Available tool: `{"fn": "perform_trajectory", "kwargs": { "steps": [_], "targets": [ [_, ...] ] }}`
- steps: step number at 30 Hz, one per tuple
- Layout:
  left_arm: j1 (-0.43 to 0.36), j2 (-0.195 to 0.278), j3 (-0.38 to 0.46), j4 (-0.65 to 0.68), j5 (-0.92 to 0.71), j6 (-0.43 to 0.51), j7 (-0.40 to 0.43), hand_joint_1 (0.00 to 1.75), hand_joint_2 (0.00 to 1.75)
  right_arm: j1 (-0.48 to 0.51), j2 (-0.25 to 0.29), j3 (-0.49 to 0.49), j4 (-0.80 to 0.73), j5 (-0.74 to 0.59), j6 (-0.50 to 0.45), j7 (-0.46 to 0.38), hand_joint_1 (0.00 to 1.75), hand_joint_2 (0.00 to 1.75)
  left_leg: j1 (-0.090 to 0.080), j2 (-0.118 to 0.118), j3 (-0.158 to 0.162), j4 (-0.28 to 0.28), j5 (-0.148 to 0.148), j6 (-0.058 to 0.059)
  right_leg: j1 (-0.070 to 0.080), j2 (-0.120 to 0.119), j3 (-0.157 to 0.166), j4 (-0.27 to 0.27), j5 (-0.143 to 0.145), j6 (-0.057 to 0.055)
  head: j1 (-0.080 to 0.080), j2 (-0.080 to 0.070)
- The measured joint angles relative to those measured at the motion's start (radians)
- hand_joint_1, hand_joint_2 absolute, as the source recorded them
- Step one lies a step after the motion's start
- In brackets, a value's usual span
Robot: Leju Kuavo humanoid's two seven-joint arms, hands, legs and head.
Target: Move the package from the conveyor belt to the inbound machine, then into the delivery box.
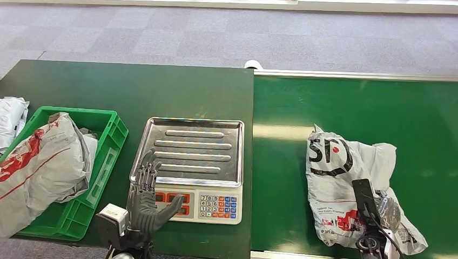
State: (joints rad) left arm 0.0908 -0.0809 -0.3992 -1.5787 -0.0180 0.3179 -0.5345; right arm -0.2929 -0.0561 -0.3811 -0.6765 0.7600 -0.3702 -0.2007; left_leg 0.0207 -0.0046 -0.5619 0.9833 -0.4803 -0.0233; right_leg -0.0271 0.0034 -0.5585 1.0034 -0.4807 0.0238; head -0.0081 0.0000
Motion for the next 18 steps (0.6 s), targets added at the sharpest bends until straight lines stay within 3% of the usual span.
{"fn": "perform_trajectory", "kwargs": {
  "steps": [12, 18],
  "targets": [
    [0.0, 0.018, -0.016, 0.028, 0.029, 0.032, -0.027, 0.0, 1.75, 0.039, 0.028, 0.016, -0.163, -0.02, -0.027, -0.048, 1.74, 1.75, 0.0, 0.0, 0.0, 0.0, 0.0, 0.0, 0.0, 0.0, 0.0, 0.0, 0.0, 0.0, 0.0, 0.0],
    [-0.003, 0.021, -0.018, 0.031, 0.031, 0.038, -0.036, 0.0, 1.75, 0.076, 0.054, 0.082, -0.37, -0.004, -0.026, -0.05, 1.73, 1.75, 0.0, 0.0, 0.0, 0.0, 0.0, 0.0, 0.0, 0.0, 0.0, 0.0, 0.0, 0.0, 0.0, 0.0]
  ]
}}
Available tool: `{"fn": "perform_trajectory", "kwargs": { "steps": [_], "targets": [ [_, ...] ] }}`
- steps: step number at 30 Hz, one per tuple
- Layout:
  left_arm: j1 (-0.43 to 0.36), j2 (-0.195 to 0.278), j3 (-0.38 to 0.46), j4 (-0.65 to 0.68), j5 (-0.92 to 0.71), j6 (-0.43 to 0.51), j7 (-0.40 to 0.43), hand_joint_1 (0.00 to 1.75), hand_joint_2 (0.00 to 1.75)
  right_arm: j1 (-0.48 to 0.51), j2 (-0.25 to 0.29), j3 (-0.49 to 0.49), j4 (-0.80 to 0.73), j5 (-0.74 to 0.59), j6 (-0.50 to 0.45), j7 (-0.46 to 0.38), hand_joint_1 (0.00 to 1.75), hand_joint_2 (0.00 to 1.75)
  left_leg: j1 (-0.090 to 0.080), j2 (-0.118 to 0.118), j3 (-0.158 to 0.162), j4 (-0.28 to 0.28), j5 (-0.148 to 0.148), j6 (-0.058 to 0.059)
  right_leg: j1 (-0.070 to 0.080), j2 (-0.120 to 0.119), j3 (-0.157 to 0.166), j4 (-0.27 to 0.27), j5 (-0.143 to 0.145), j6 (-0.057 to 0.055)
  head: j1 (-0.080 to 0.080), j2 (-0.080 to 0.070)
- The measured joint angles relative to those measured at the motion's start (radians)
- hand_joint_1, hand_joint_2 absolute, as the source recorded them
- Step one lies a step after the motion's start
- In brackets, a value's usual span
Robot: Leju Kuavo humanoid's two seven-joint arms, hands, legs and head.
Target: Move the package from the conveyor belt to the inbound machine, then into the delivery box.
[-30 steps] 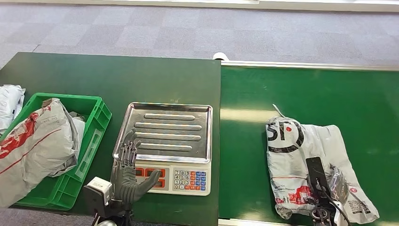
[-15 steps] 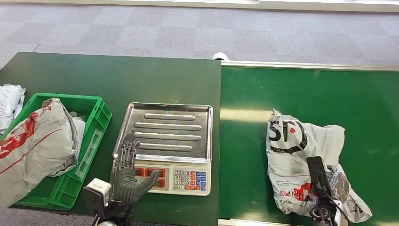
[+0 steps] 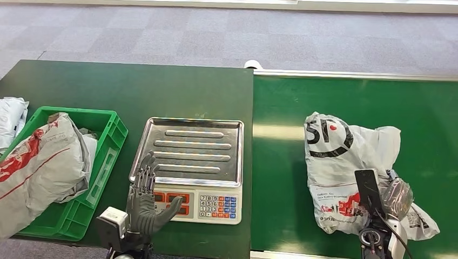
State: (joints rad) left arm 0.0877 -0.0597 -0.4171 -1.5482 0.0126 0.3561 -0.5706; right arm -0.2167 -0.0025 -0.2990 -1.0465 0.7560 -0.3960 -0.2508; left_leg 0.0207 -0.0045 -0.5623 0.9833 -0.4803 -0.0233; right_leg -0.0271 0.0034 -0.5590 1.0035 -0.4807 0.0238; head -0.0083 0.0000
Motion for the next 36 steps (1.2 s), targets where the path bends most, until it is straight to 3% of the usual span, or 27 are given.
{"fn": "perform_trajectory", "kwargs": {
  "steps": [7, 14, 20, 23, 28, 36],
  "targets": [
    [-0.002, 0.0, 0.0, 0.0, 0.0, 0.0, -0.002, 0.0, 1.75, 0.016, 0.013, 0.044, -0.125, -0.002, 0.003, 0.015, 1.71, 1.75, 0.0, 0.0, 0.0, 0.0, 0.0, 0.0, 0.0, 0.0, 0.0, 0.0, 0.0, 0.0, 0.0, 0.0],
    [-0.009, -0.003, 0.0, 0.0, -0.008, -0.008, -0.002, 0.0, 1.75, 0.018, 0.02, 0.12, -0.226, -0.015, 0.034, -0.023, 1.69, 1.75, 0.0, 0.0, 0.0, 0.0, 0.0, 0.0, 0.0, 0.0, 0.0, 0.0, 0.0, 0.0, 0.0, 0.0],
    [-0.044, -0.014, 0.002, 0.003, -0.019, -0.049, 0.006, 0.0, 1.75, -0.113, 0.032, 0.286, -0.278, -0.034, 0.123, 0.017, 1.74, 1.75, 0.0, 0.003, 0.0, 0.0, 0.002, 0.0, 0.0, 0.001, 0.0, 0.0, 0.001, 0.0, 0.0, 0.0],
    [-0.079, -0.019, 0.002, 0.014, -0.019, -0.062, 0.006, 0.0, 1.75, -0.242, 0.053, 0.361, -0.225, -0.036, 0.21, 0.045, 1.74, 1.75, 0.0, 0.004, 0.0, 0.0, 0.003, 0.001, 0.0, 0.001, 0.001, 0.001, 0.002, 0.0, 0.0, 0.0],
    [-0.141, -0.031, 0.001, 0.027, -0.008, -0.088, 0.011, 0.0, 1.75, -0.449, 0.117, 0.493, -0.01, 0.014, 0.305, 0.077, 1.75, 1.75, 0.0, 0.003, 0.0, 0.0, 0.004, 0.001, 0.0, 0.001, 0.0, 0.001, 0.003, 0.0, 0.0, 0.0],
    [-0.214, -0.037, 0.009, 0.048, -0.004, -0.078, 0.02, 0.0, 1.75, -0.565, 0.232, 0.622, 0.243, -0.034, 0.427, 0.037, 1.75, 1.75, 0.0, 0.002, -0.002, 0.0, 0.005, 0.001, 0.001, 0.001, -0.002, 0.001, 0.003, 0.0, 0.0, 0.0]
  ]
}}
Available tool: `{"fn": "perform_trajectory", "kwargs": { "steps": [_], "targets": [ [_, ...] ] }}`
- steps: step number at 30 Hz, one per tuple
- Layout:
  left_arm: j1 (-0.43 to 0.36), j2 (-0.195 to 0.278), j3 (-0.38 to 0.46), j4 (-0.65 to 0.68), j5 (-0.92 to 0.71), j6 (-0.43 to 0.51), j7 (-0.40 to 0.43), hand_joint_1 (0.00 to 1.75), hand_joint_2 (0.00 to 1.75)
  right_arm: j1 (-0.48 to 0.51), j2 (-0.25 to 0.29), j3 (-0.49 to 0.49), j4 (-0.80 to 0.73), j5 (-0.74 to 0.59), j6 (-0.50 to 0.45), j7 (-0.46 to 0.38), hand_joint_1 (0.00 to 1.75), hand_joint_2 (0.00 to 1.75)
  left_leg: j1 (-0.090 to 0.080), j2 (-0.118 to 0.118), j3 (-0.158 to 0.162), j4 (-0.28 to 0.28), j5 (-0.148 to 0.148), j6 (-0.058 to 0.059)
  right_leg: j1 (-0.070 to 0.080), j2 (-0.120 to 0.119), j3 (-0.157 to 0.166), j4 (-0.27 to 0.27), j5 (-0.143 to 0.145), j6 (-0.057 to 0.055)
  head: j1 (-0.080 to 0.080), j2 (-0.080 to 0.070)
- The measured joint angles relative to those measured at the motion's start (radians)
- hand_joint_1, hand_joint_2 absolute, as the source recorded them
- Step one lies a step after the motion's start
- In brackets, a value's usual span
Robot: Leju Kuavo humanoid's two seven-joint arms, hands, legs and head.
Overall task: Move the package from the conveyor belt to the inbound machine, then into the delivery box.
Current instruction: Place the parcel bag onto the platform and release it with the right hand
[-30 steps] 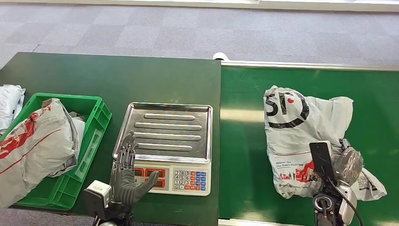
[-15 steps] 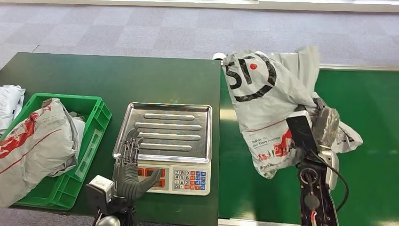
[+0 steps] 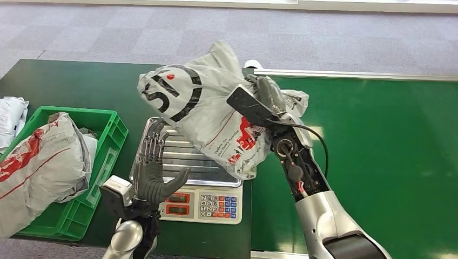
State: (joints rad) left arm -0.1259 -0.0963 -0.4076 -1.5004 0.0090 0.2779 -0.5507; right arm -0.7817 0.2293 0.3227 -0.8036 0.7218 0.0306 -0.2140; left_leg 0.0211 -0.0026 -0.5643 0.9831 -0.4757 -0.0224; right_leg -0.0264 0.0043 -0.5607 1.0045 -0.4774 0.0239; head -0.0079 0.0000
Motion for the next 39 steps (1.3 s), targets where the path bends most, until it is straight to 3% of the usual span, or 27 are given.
{"fn": "perform_trajectory", "kwargs": {
  "steps": [6, 14, 18, 22, 33, 39],
  "targets": [
    [-0.018, 0.003, 0.03, 0.004, -0.009, 0.041, -0.013, 0.0, 1.75, 0.004, 0.06, 0.067, 0.134, -0.072, 0.046, -0.039, 1.73, 1.75, 0.0, 0.0, 0.0, 0.0, 0.0, 0.0, 0.0, 0.0, 0.0, 0.0, 0.0, 0.0, 0.0, 0.0],
    [-0.024, 0.007, 0.071, -0.011, -0.025, 0.092, -0.019, 0.0, 1.75, 0.058, 0.091, 0.103, 0.207, -0.126, 0.076, -0.061, 1.71, 1.75, 0.0, 0.0, 0.0, 0.0, 0.0, 0.0, 0.0, 0.0, -0.001, 0.0, 0.0, 0.0, 0.0, 0.0],
    [-0.023, 0.007, 0.092, -0.026, -0.034, 0.104, -0.02, 0.0, 1.75, 0.088, 0.1, 0.12, 0.225, -0.132, 0.079, -0.064, 1.56, 1.75, 0.0, -0.001, 0.0, 0.0, 0.0, 0.0, 0.0, 0.0, -0.001, 0.0, 0.0, 0.0, 0.0, 0.0],
    [-0.016, 0.004, 0.111, -0.047, -0.054, 0.112, -0.017, 0.0, 1.75, 0.094, 0.104, 0.125, 0.239, -0.143, 0.054, -0.045, 0.0, 1.75, 0.0, 0.0, 0.0, 0.0, 0.0, 0.0, 0.0, 0.0, -0.001, 0.0, 0.0, 0.0, 0.0, 0.0],
    [0.003, 0.002, 0.181, -0.104, -0.085, 0.143, -0.007, 0.0, 1.75, 0.093, 0.109, 0.122, 0.253, -0.124, -0.099, 0.029, 0.0, 1.75, 0.0, 0.0, 0.0, 0.0, 0.0, 0.0, 0.0, 0.0, -0.001, 0.0, 0.0, 0.0, 0.0, 0.0],
    [0.009, 0.003, 0.206, -0.123, -0.088, 0.152, -0.005, 0.0, 1.75, 0.092, 0.114, 0.119, 0.242, -0.121, -0.122, 0.034, 0.0, 1.75, 0.0, 0.0, 0.0, 0.0, 0.0, 0.0, 0.0, 0.0, -0.001, 0.0, 0.0, 0.0, 0.0, 0.0]
  ]
}}
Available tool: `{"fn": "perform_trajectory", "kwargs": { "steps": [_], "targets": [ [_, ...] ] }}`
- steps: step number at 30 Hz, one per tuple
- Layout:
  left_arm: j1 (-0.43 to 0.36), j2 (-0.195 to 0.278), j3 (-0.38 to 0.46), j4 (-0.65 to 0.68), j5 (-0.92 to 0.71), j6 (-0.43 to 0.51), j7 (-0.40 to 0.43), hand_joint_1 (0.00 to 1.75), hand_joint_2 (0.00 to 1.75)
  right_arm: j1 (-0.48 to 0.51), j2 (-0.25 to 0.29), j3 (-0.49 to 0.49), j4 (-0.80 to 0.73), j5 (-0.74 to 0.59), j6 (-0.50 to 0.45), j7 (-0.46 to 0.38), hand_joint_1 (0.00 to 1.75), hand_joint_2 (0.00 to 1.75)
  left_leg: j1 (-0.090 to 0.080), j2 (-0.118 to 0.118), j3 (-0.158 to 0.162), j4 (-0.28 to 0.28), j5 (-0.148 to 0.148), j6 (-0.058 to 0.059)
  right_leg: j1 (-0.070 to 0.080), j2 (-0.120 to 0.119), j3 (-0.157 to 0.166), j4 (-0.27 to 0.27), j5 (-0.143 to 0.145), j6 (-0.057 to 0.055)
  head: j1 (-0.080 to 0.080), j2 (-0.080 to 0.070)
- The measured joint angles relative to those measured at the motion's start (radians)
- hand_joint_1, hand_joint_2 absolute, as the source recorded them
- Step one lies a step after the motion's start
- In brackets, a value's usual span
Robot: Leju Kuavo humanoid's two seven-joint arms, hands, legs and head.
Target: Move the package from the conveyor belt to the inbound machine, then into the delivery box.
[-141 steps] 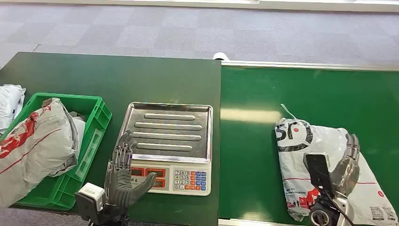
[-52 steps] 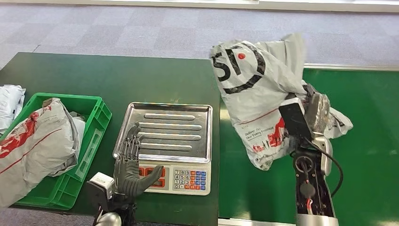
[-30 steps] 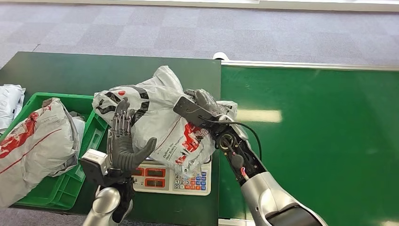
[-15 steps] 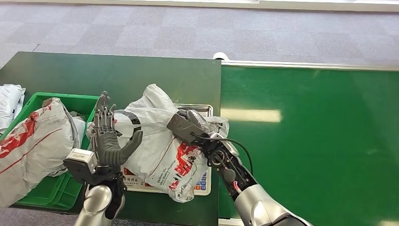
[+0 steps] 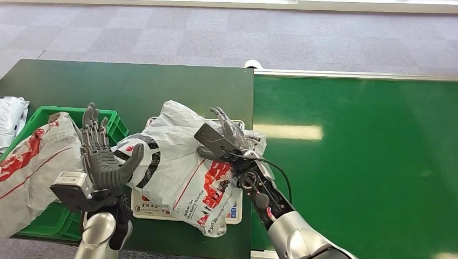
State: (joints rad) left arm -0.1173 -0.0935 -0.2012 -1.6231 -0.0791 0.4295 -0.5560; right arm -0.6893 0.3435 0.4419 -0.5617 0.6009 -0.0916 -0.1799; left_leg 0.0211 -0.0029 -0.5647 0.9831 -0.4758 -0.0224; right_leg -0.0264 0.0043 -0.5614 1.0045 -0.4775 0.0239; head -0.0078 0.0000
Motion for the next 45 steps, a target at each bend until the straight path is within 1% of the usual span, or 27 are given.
{"fn": "perform_trajectory", "kwargs": {
  "steps": [4, 8, 12, 14, 17, 19, 22, 24, 28, 30, 32, 36, 40, 43, 45],
  "targets": [
    [0.01, 0.0, 0.008, -0.011, -0.002, 0.012, 0.0, 0.0, 1.75, 0.004, 0.0, -0.006, -0.02, -0.006, -0.026, -0.009, 0.0, 1.75, 0.0, 0.0, 0.0, 0.0, 0.0, 0.0, 0.0, 0.0, 0.0, 0.0, 0.0, 0.0, 0.0, 0.0],
    [0.029, 0.0, 0.017, -0.028, -0.013, 0.005, 0.002, 0.0, 1.75, 0.028, -0.005, -0.03, -0.097, -0.073, -0.026, -0.065, 0.0, 1.75, 0.0, 0.0, 0.0, 0.0, 0.0, 0.0, 0.0, 0.0, 0.0, 0.0, 0.0, 0.0, 0.0, 0.0],
    [0.044, 0.0, 0.02, -0.038, -0.016, -0.028, 0.004, 0.0, 1.75, 0.076, -0.015, -0.055, -0.229, -0.176, 0.013, -0.119, 0.0, 1.75, 0.0, 0.0, 0.0, 0.0, 0.0, 0.0, 0.0, 0.0, -0.001, 0.0, 0.0, 0.0, 0.0, 0.0],
    [0.045, 0.0, 0.018, -0.038, -0.023, -0.052, 0.004, 0.0, 1.75, 0.104, -0.021, -0.063, -0.303, -0.247, 0.024, -0.162, 0.0, 1.75, 0.0, 0.0, 0.0, 0.0, 0.0, 0.0, 0.0, 0.0, -0.001, 0.0, 0.0, 0.0, 0.0, 0.0],
    [0.041, -0.001, -0.003, -0.038, -0.05, -0.079, 0.003, 0.0, 1.75, 0.15, -0.035, -0.068, -0.43, -0.337, 0.011, -0.236, 0.0, 1.75, 0.0, 0.0, 0.0, 0.0, 0.0, 0.0, 0.0, 0.0, -0.001, 0.0, 0.0, 0.0, 0.0, 0.0],
    [0.038, -0.002, -0.025, -0.038, -0.065, -0.088, 0.002, 0.0, 1.75, 0.183, -0.05, -0.071, -0.522, -0.36, -0.013, -0.269, 0.0, 1.75, 0.0, 0.0, 0.0, 0.0, 0.0, 0.0, 0.0, 0.0, -0.001, 0.0, 0.0, 0.0, 0.0, 0.0],
    [0.034, -0.004, -0.056, -0.04, -0.086, -0.107, 0.018, 0.0, 1.75, 0.234, -0.083, -0.074, -0.66, -0.346, -0.046, -0.296, 0.0, 1.75, 0.0, 0.0, 0.0, 0.0, 0.0, 0.0, 0.0, 0.0, -0.001, 0.0, 0.0, 0.0, 0.0, 0.0],
    [0.031, -0.004, -0.072, -0.042, -0.103, -0.122, 0.037, 0.0, 1.75, 0.264, -0.106, -0.074, -0.736, -0.32, -0.055, -0.296, 0.0, 1.75, 0.0, 0.001, 0.0, 0.0, 0.0, 0.0, 0.0, 0.0, -0.001, 0.0, 0.0, 0.0, 0.0, 0.0],
    [0.025, -0.006, -0.098, -0.042, -0.133, -0.146, 0.069, 0.0, 1.75, 0.321, -0.149, -0.074, -0.834, -0.276, -0.073, -0.29, 0.0, 1.75, 0.0, 0.001, 0.0, 0.0, -0.001, 0.0, 0.0, 0.0, -0.001, -0.001, 0.0, 0.0, 0.0, 0.0],
    [0.02, -0.007, -0.108, -0.041, -0.165, -0.155, 0.093, 0.0, 1.75, 0.343, -0.166, -0.073, -0.86, -0.259, -0.091, -0.291, 0.0, 1.75, 0.0, 0.001, 0.0, 0.0, -0.001, 0.0, 0.0, 0.0, -0.001, -0.001, 0.0, 0.0, 0.0, 0.0],
    [0.011, -0.007, -0.122, -0.036, -0.232, -0.167, 0.135, 0.0, 1.75, 0.376, -0.185, -0.072, -0.878, -0.234, -0.122, -0.294, 0.0, 1.75, 0.0, 0.0, 0.0, 0.0, -0.001, 0.0, 0.0, 0.0, -0.001, -0.001, 0.0, 0.0, 0.0, 0.0],
    [-0.007, -0.004, -0.152, -0.006, -0.38, -0.169, 0.201, 0.0, 1.75, 0.5, -0.214, -0.073, -0.925, -0.201, -0.165, -0.299, 0.0, 1.75, 0.0, -0.001, 0.0, 0.0, -0.001, 0.0, 0.0, -0.001, -0.001, -0.001, -0.001, 0.0, 0.0, 0.0],
    [-0.03, 0.001, -0.177, 0.048, -0.483, -0.155, 0.25, 0.0, 1.75, 0.613, -0.232, -0.073, -0.965, -0.189, -0.176, -0.301, 0.0, 1.75, 0.0, 0.0, -0.001, 0.0, -0.001, -0.001, 0.0, -0.001, -0.001, -0.001, -0.001, 0.0, 0.0, 0.0],
    [-0.048, 0.008, -0.192, 0.108, -0.559, -0.159, 0.291, 0.0, 1.75, 0.658, -0.245, -0.068, -0.974, -0.2, -0.176, -0.321, 0.0, 1.75, 0.0, 0.0, -0.001, 0.0, -0.002, -0.001, 0.0, -0.001, -0.001, -0.001, -0.001, 0.0, 0.0, 0.0],
    [-0.057, 0.012, -0.202, 0.154, -0.588, -0.179, 0.303, 0.0, 1.75, 0.673, -0.254, -0.063, -0.974, -0.21, -0.176, -0.336, 0.0, 1.75, 0.0, 0.0, -0.001, 0.0, -0.002, -0.001, 0.0, 0.0, -0.001, -0.001, -0.001, 0.0, 0.0, 0.0]
  ]
}}
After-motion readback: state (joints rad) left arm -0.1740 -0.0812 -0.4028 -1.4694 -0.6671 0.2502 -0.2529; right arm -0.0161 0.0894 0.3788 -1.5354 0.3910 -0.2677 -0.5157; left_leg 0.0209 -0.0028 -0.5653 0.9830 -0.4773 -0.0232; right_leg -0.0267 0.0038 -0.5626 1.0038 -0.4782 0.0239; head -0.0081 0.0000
